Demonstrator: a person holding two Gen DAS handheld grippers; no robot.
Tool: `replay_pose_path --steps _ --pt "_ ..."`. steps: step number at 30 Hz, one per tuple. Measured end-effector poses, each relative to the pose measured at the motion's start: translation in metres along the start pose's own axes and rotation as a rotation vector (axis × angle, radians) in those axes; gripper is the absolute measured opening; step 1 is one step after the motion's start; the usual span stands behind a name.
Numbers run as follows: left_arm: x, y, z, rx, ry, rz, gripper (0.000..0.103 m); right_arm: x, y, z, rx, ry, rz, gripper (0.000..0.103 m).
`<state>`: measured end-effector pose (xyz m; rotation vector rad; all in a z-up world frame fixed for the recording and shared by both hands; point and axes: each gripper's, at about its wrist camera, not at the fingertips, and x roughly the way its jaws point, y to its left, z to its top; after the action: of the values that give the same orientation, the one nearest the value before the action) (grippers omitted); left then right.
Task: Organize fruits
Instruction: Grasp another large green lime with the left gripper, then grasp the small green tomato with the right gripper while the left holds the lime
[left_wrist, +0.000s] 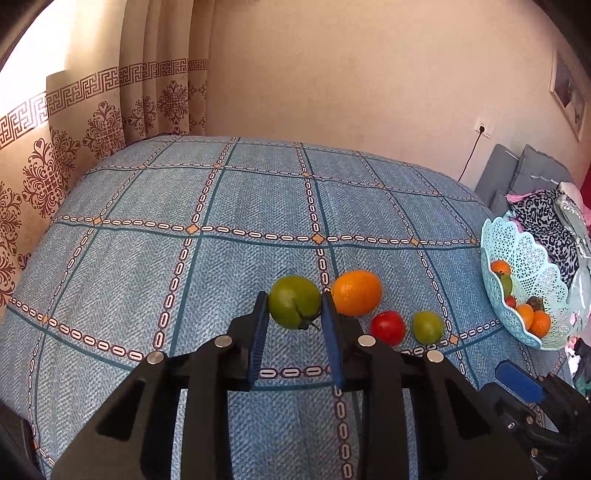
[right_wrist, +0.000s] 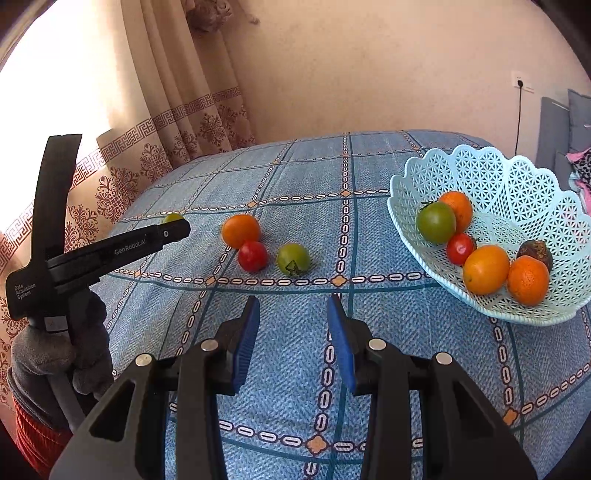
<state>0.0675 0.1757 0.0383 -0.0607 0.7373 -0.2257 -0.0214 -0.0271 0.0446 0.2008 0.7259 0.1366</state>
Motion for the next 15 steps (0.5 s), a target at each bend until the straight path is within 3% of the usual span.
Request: replay_pose_path --steps 15 --pt "-0.011 0.003 0.004 -0.019 -0.035 -0.002 0.029 0.056 0.015 0.03 -0.058 0.064 -0.034 0.038"
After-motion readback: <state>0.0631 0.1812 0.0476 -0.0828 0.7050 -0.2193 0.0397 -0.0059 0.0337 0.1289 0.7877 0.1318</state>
